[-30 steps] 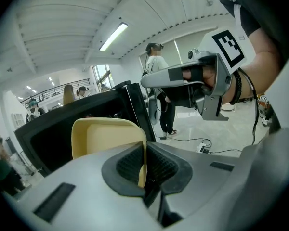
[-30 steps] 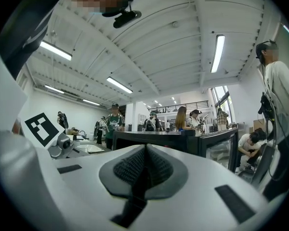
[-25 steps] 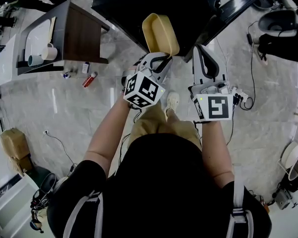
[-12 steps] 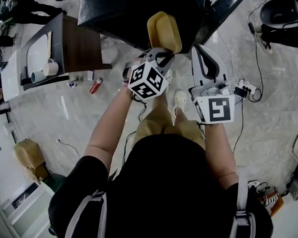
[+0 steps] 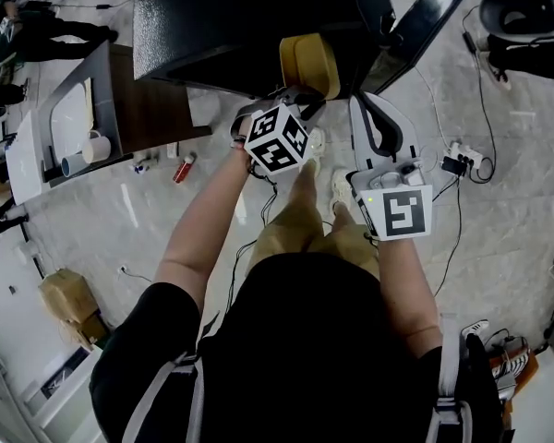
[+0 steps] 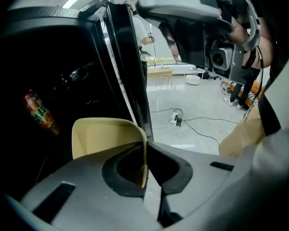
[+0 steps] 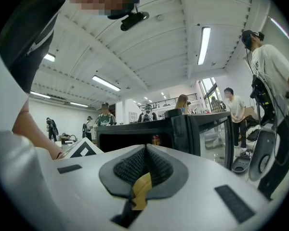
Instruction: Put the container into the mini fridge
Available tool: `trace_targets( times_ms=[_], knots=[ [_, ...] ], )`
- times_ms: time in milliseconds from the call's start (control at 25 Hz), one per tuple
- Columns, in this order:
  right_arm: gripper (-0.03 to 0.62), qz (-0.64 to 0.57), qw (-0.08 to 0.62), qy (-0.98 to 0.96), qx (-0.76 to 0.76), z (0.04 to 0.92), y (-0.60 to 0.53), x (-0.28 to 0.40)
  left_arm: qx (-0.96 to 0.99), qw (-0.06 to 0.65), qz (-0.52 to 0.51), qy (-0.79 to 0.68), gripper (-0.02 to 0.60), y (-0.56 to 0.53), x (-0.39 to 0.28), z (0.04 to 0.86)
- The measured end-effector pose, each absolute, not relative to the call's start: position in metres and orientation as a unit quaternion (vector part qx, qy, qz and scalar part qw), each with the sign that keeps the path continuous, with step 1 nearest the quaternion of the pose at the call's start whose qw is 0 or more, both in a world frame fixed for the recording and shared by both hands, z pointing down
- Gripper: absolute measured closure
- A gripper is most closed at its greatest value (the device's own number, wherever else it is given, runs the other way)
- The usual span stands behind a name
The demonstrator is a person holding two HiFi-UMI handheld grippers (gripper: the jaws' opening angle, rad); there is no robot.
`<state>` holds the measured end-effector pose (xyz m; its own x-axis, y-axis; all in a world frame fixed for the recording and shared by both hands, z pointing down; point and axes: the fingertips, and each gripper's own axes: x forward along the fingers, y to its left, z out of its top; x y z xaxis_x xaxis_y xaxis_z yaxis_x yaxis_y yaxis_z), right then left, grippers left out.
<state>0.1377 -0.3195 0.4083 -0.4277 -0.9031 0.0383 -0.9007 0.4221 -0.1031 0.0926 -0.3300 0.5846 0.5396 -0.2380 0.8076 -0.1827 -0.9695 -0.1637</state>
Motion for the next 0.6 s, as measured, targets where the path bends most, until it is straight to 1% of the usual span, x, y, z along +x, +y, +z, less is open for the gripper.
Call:
trace_targets(
  times_ms=[600],
  knots=[
    [0.557, -0.076, -0.002, 0.829, -0.553, 0.433, -0.343, 0.131, -0.858, 0.059, -0.505, 0.071, 0.551, -0.393, 0.096, 0.646]
  ],
)
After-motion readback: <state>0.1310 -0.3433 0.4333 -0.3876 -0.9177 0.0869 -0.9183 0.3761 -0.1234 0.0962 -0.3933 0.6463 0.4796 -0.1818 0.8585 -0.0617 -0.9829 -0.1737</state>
